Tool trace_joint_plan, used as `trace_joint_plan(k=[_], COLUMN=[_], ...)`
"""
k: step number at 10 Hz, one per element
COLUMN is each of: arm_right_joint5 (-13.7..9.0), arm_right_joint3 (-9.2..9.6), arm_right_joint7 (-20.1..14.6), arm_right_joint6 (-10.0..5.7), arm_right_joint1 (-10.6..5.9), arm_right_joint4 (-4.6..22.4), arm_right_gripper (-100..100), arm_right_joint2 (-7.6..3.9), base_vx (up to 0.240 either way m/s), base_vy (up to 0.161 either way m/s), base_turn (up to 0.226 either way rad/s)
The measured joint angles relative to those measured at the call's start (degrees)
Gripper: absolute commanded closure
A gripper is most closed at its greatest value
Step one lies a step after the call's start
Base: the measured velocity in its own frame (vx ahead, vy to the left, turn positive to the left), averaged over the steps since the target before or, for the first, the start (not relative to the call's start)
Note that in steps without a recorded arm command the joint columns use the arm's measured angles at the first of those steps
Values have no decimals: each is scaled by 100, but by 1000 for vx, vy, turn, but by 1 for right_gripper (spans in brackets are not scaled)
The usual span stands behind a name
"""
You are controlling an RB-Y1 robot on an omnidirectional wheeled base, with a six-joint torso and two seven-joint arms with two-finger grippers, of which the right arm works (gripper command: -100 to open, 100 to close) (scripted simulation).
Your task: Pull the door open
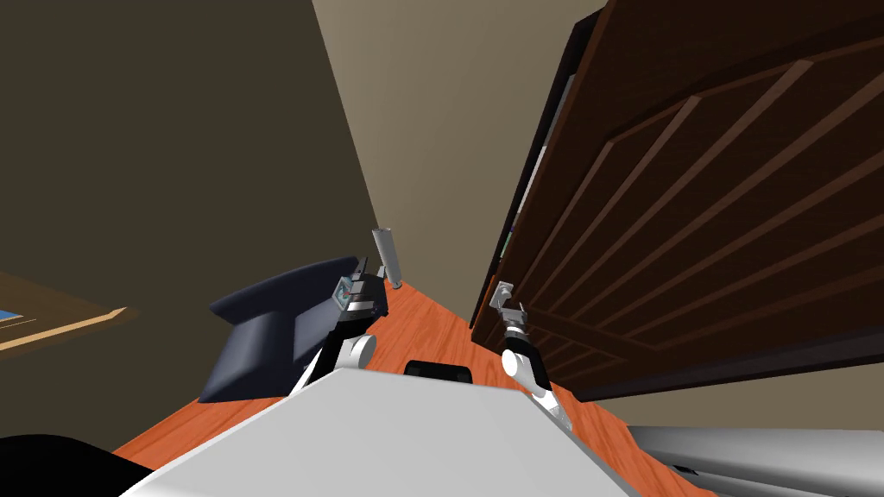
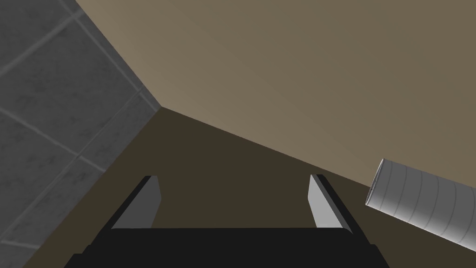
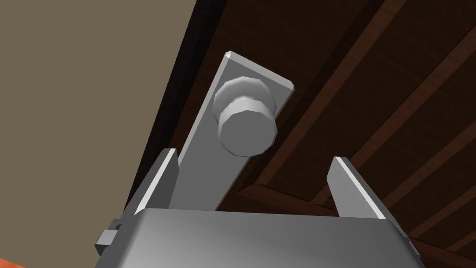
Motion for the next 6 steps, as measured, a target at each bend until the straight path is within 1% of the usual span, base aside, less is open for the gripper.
trace_joint_plan(k=[3,6], arm_right_joint5=[-414,-734], arm_right_joint3=[85,160], arm_right_joint7=[-497,-912], arm_right_joint6=[68,110], arm_right_joint1=[88,152], arm_right_joint4=[-173,-286], arm_right_gripper=[-100,-100], arm_right_joint2=[129,221], base_vx=[-97,-80], base_vy=[-11,-26], base_turn=[58,41])
